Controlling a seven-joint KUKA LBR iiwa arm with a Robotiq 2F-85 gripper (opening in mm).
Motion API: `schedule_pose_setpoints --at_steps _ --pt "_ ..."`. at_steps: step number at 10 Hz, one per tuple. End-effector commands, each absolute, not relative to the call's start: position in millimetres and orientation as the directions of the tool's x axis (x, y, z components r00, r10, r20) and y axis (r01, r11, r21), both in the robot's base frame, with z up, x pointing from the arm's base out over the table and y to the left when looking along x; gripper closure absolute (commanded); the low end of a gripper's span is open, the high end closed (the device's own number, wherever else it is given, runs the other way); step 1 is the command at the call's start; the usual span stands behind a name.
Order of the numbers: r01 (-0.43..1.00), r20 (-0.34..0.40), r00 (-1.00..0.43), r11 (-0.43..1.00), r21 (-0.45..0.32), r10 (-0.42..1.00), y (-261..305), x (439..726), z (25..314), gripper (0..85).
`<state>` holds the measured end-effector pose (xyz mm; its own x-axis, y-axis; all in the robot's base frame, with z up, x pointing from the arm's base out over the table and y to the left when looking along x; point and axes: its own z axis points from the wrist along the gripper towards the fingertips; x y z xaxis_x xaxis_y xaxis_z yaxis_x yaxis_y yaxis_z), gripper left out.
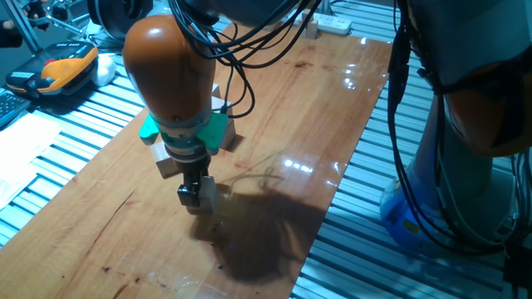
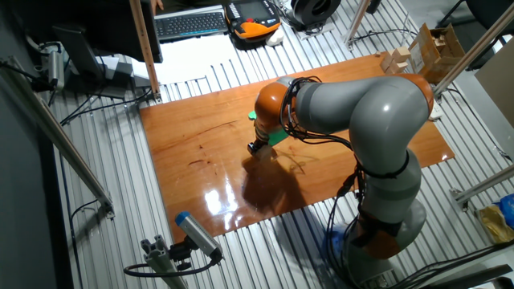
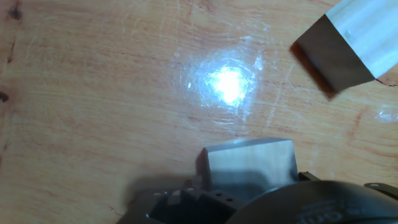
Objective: Stack the blocks in a vertical line of five
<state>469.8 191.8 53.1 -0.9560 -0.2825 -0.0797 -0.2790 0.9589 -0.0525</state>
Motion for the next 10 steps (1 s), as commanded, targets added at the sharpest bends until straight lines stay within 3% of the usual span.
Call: schedule_pose_setpoints --at_steps 1,2,5,6,7,10 --pt "-0.279 -0.080 -0.956 0.959 -0.053 -0.283 191.8 469.9 53.0 17.0" --pt "-0.282 -0.079 -0.955 0.958 -0.051 -0.286 191.8 469.9 52.9 34.0" --pt "-0.288 -0.074 -0.954 0.956 -0.056 -0.292 191.7 470.1 53.0 34.0" --pt "-0.289 -0.073 -0.953 0.956 -0.057 -0.293 191.6 470.1 53.1 51.0" --pt "-0.299 -0.070 -0.951 0.953 -0.051 -0.302 191.4 470.7 54.1 85.0" --pt "-0.261 -0.073 -0.962 0.965 -0.019 -0.262 189.5 473.8 67.7 85.0"
